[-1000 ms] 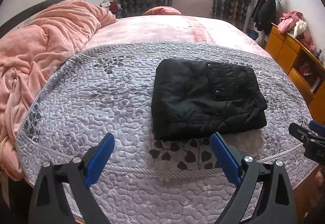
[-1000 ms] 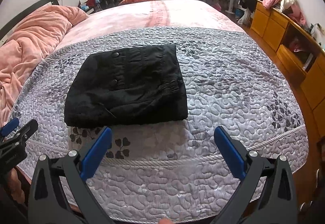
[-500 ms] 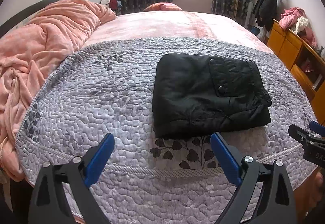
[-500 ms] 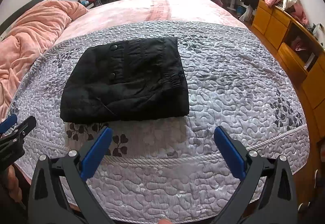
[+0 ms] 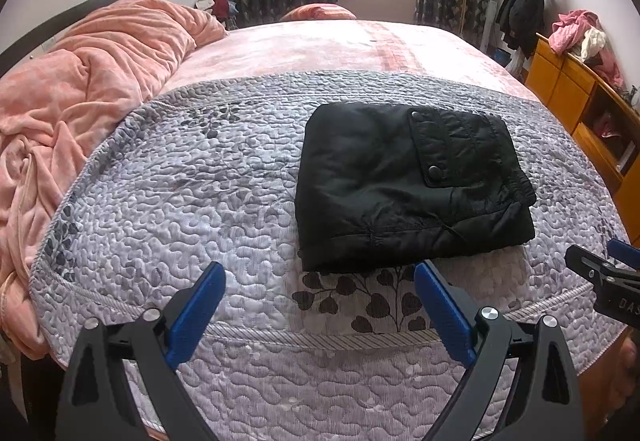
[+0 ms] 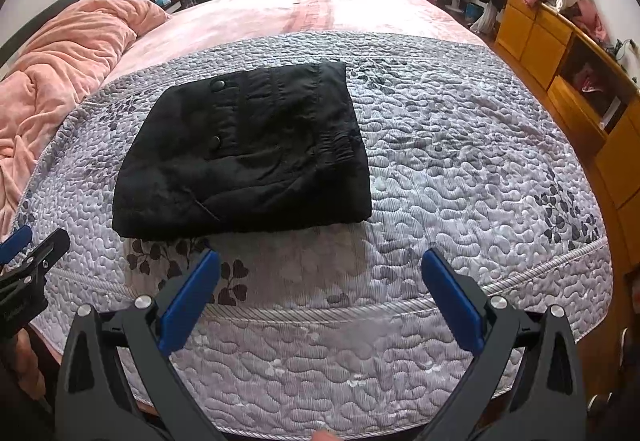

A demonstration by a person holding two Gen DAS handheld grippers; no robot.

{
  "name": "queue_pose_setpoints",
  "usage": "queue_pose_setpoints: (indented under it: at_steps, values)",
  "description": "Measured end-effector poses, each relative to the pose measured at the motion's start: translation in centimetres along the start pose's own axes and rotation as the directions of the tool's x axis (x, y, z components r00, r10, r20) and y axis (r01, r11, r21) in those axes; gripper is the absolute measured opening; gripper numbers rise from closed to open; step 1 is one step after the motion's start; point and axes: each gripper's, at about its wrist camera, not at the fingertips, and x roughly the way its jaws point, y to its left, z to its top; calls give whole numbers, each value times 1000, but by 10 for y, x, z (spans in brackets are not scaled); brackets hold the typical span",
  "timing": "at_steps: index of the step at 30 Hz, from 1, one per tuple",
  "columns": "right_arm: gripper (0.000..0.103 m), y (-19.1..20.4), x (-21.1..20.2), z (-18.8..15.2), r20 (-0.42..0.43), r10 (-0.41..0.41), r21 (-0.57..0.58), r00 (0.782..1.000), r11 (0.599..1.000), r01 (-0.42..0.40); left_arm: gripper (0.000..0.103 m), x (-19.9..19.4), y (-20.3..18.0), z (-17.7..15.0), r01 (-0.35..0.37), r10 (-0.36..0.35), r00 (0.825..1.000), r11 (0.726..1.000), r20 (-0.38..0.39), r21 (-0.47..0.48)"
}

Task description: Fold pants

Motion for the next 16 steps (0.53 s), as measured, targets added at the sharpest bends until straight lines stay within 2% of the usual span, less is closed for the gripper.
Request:
queue_pose_setpoints:
  at_steps: [16]
  values:
    - [100, -2, 3, 0, -8, 0, 16, 1000, 1000, 0, 98, 6, 1, 3, 12, -12, 1000, 1000, -21, -11]
